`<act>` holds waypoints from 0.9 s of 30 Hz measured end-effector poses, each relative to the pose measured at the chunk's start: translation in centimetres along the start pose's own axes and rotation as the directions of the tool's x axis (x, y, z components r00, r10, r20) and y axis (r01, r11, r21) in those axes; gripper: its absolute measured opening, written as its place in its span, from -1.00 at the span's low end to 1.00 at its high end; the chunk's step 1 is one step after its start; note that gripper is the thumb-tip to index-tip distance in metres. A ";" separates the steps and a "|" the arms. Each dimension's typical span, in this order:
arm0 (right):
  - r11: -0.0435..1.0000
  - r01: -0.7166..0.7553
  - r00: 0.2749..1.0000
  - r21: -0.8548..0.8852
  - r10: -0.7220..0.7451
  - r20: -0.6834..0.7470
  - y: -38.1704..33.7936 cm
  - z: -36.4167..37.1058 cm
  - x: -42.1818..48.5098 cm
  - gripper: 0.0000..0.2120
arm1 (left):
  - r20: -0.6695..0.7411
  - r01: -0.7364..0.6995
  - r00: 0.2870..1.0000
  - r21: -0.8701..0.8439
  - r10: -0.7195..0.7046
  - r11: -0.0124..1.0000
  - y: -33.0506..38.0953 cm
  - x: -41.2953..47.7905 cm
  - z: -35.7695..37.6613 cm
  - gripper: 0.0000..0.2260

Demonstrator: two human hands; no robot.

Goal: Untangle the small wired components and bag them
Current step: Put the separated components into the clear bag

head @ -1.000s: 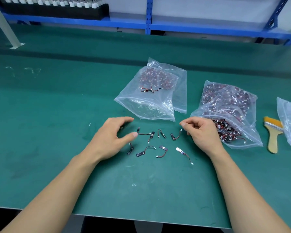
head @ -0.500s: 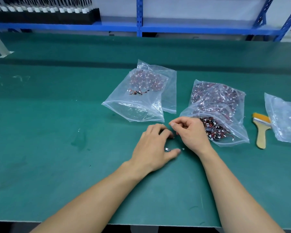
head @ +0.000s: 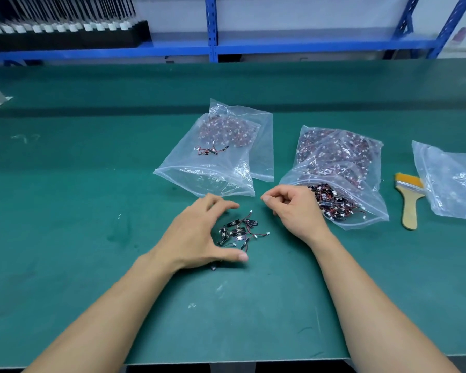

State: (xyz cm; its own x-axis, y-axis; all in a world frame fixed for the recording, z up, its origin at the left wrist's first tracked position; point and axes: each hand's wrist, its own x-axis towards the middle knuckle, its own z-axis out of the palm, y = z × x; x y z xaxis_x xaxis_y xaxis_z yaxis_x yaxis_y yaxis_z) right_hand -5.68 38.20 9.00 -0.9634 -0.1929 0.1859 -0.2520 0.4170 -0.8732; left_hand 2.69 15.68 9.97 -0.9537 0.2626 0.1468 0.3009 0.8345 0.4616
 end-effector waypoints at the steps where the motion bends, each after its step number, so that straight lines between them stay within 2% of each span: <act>1: 1.000 0.001 1.000 -0.001 -0.001 -0.001 0.1 0.0 0.0 -0.81 | 0.027 -0.030 0.999 0.101 0.027 0.994 0.3 0.1 0.2 -0.13; 4: 1.000 -0.005 1.000 0.005 0.005 0.009 0.1 0.0 0.0 -0.87 | 0.068 -0.142 0.989 0.281 0.128 0.949 1.8 0.8 1.2 -0.28; 8: 1.000 -0.001 1.000 -0.004 0.001 0.013 0.0 0.2 -0.2 -0.88 | 0.022 -0.173 0.984 0.324 0.176 0.930 2.0 1.5 1.3 -0.60; 13: 1.000 -0.007 1.000 -0.010 0.007 0.015 -0.1 0.1 0.0 -0.86 | -0.046 -0.202 0.973 0.315 0.228 0.927 2.1 1.4 1.8 -0.64; 18: 1.000 -0.001 1.000 -0.026 0.001 0.014 -0.1 0.2 -0.2 -0.82 | -0.137 -0.155 0.969 0.312 0.206 0.937 1.5 1.4 1.4 -0.70; 20: 1.000 -0.005 1.000 -0.029 0.005 0.016 -0.2 0.2 -0.1 -0.80 | -0.169 -0.119 0.972 0.249 0.164 0.961 1.4 1.5 1.4 -0.78; 23: 0.999 0.012 1.000 -0.038 -0.011 0.024 -0.4 0.1 -0.3 -0.81 | -0.281 -0.070 0.957 0.003 0.068 0.998 2.3 2.1 0.8 -0.87; 25: 0.999 0.015 1.000 -0.052 -0.014 0.026 -0.5 0.0 -0.2 -0.80 | -0.339 -0.088 0.940 -0.158 0.029 0.984 4.1 3.0 0.2 -0.87; 27: 0.995 0.030 0.999 -0.099 -0.028 0.021 -0.9 -0.1 -0.4 -0.77 | -0.354 -0.154 0.934 -0.250 0.058 0.956 6.8 4.4 -0.4 -0.89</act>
State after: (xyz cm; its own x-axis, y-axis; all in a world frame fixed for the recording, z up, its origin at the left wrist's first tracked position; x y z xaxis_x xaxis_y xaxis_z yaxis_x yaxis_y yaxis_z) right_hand -5.11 38.03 9.73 -0.9539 -0.2228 0.2010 -0.2885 0.4967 -0.8185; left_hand 0.50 22.29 14.08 -0.8725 0.1220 0.4731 0.4345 0.6366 0.6371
